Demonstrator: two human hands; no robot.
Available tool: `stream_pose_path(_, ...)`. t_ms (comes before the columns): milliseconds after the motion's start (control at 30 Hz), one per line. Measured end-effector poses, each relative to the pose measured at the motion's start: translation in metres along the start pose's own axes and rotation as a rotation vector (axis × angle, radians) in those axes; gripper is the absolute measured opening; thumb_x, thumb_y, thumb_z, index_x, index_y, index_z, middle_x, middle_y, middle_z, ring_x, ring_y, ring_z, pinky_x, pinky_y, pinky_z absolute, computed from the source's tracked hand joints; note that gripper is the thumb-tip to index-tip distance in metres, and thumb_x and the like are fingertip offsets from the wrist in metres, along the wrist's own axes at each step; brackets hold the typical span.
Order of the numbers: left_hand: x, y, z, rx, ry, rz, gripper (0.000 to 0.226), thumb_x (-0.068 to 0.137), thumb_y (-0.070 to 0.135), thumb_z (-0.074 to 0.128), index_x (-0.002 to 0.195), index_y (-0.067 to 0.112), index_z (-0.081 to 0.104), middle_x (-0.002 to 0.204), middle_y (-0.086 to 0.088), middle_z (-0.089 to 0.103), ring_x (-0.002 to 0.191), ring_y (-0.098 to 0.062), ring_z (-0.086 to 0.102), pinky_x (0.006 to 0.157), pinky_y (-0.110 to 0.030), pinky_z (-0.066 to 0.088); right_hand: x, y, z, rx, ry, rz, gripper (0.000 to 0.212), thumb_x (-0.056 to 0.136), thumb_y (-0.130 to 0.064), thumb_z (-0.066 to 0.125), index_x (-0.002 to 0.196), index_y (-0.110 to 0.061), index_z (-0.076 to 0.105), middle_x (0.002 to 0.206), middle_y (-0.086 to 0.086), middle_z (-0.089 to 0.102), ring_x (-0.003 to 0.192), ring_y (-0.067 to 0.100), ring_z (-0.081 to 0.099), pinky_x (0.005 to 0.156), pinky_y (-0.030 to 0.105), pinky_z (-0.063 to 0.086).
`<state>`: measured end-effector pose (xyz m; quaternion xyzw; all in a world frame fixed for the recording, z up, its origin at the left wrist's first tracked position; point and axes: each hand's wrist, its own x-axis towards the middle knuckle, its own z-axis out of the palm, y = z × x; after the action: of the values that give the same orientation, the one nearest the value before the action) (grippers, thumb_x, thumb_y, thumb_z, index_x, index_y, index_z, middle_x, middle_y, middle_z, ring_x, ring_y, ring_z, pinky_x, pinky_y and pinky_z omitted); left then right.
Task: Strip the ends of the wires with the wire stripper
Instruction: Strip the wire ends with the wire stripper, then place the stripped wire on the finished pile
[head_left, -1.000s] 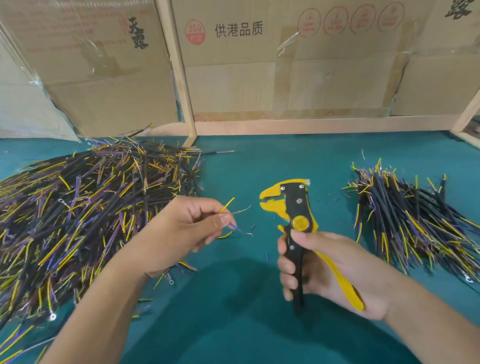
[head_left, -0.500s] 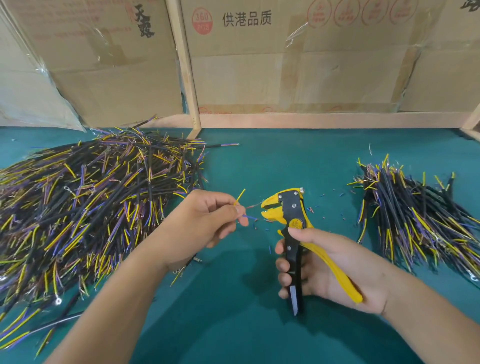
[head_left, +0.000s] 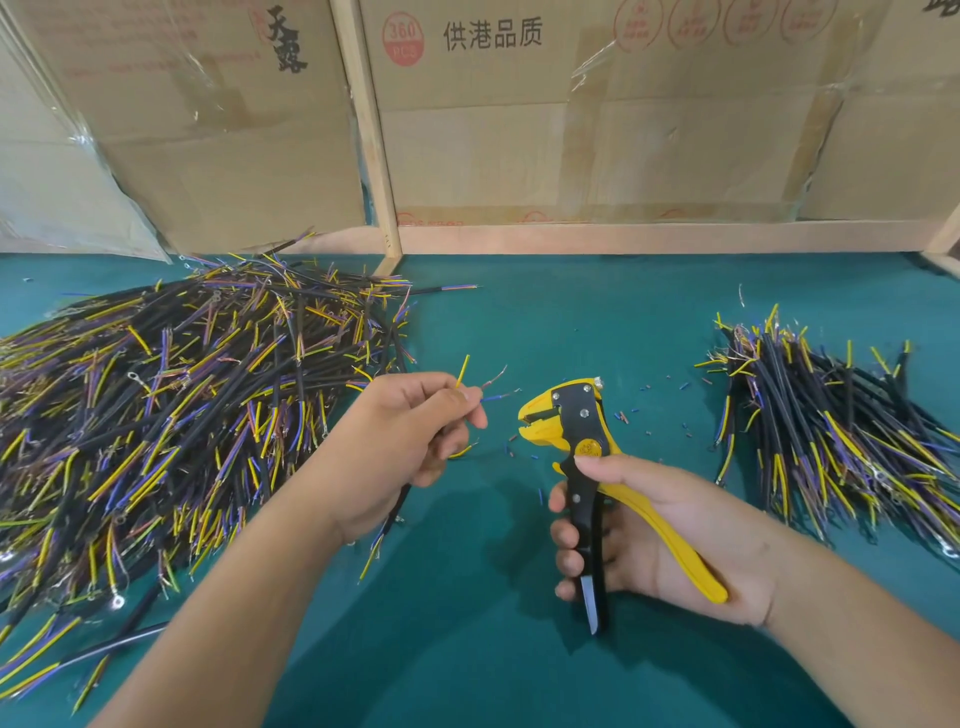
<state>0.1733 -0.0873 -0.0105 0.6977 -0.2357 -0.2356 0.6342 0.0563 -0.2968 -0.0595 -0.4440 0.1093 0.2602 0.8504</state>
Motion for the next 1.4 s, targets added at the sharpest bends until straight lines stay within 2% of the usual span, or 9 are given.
stream_pose_path(267, 0.001, -0.003, 0.0, 0.031, 0.003, 0.031, 0.02, 0.097, 0.015, 0.06, 0.081, 0.004, 0.064, 0.055, 0.002, 0.039, 0.048, -0.011, 0.027, 0.041, -0.017, 0.023, -0.001, -0.001, 0.001, -0.014, 0.024, -0.007, 0.048, 0.073, -0.043, 0.086, 0.095, -0.003, 0.07, 0.082, 0.017, 0.058, 0.071, 0.034, 0.059, 0.079, 0.051, 0.054)
stream_pose_path(600, 0.002, -0.006, -0.002, 0.048, -0.034, 0.029, 0.025, 0.099, 0.021, 0.059, 0.078, 0.01, 0.067, 0.055, 0.0, 0.039, 0.047, -0.012, 0.025, 0.041, -0.018, 0.024, 0.002, 0.001, -0.005, -0.001, -0.021, 0.005, 0.045, 0.081, -0.042, 0.081, 0.099, -0.003, 0.069, 0.084, 0.017, 0.059, 0.074, 0.034, 0.059, 0.083, 0.052, 0.053)
stream_pose_path(933, 0.002, -0.006, 0.007, -0.024, 0.012, -0.014, 0.03, 0.102, 0.02, 0.053, 0.08, 0.004, 0.065, 0.057, -0.004, 0.044, 0.045, -0.012, 0.024, 0.04, -0.018, 0.024, -0.004, -0.01, 0.0, 0.02, -0.051, 0.047, 0.044, 0.089, -0.042, 0.07, 0.105, -0.002, 0.061, 0.086, 0.016, 0.054, 0.075, 0.032, 0.055, 0.083, 0.051, 0.053)
stream_pose_path(1033, 0.002, 0.003, 0.029, -0.114, -0.048, 0.021, 0.032, 0.102, 0.018, 0.052, 0.076, 0.007, 0.067, 0.06, -0.009, 0.056, 0.045, -0.014, 0.04, 0.043, -0.022, 0.036, -0.005, -0.012, 0.002, 0.038, -0.052, 0.057, 0.042, 0.091, -0.042, 0.067, 0.104, -0.002, 0.059, 0.086, 0.015, 0.053, 0.074, 0.031, 0.055, 0.083, 0.049, 0.053)
stream_pose_path(1100, 0.006, 0.016, 0.048, -0.019, -0.134, 0.09, 0.03, 0.1, 0.022, 0.056, 0.076, 0.011, 0.072, 0.066, -0.008, 0.061, 0.056, -0.015, 0.051, 0.055, -0.021, 0.043, -0.006, -0.011, 0.002, 0.032, -0.064, 0.045, 0.041, 0.093, -0.041, 0.065, 0.104, -0.002, 0.059, 0.086, 0.015, 0.054, 0.075, 0.031, 0.055, 0.083, 0.049, 0.053)
stream_pose_path(1133, 0.01, 0.024, 0.058, 0.043, -0.163, 0.113, 0.03, 0.099, 0.025, 0.058, 0.076, 0.014, 0.074, 0.066, -0.008, 0.058, 0.058, -0.014, 0.05, 0.058, -0.02, 0.042, -0.007, -0.011, 0.002, 0.033, -0.07, 0.038, 0.04, 0.094, -0.041, 0.064, 0.105, -0.003, 0.058, 0.087, 0.016, 0.054, 0.076, 0.031, 0.056, 0.083, 0.049, 0.053)
stream_pose_path(1200, 0.024, 0.041, 0.078, 0.107, -0.181, 0.114, 0.029, 0.098, 0.028, 0.059, 0.076, 0.017, 0.074, 0.059, -0.008, 0.038, 0.049, -0.014, 0.036, 0.049, -0.021, 0.033, -0.008, -0.011, 0.002, 0.038, -0.076, 0.025, 0.039, 0.095, -0.04, 0.063, 0.105, -0.002, 0.058, 0.088, 0.017, 0.055, 0.077, 0.032, 0.056, 0.084, 0.049, 0.053)
stream_pose_path(1267, 0.043, 0.056, 0.098, 0.083, -0.167, 0.076, 0.031, 0.099, 0.026, 0.058, 0.074, 0.014, 0.071, 0.051, 0.003, 0.025, 0.042, -0.011, 0.022, 0.042, -0.02, 0.021, -0.009, -0.011, 0.003, 0.034, -0.071, 0.025, 0.039, 0.094, -0.04, 0.064, 0.102, -0.002, 0.059, 0.087, 0.016, 0.055, 0.076, 0.031, 0.056, 0.083, 0.048, 0.053)
stream_pose_path(1400, 0.088, 0.079, 0.142, 0.153, -0.088, 0.075, 0.03, 0.1, 0.02, 0.055, 0.075, 0.008, 0.064, 0.038, 0.01, 0.034, 0.038, -0.011, 0.025, 0.039, -0.018, 0.022, -0.007, -0.01, 0.005, 0.057, -0.036, 0.052, 0.037, 0.092, -0.039, 0.065, 0.096, -0.002, 0.06, 0.084, 0.015, 0.053, 0.072, 0.031, 0.053, 0.081, 0.047, 0.053)
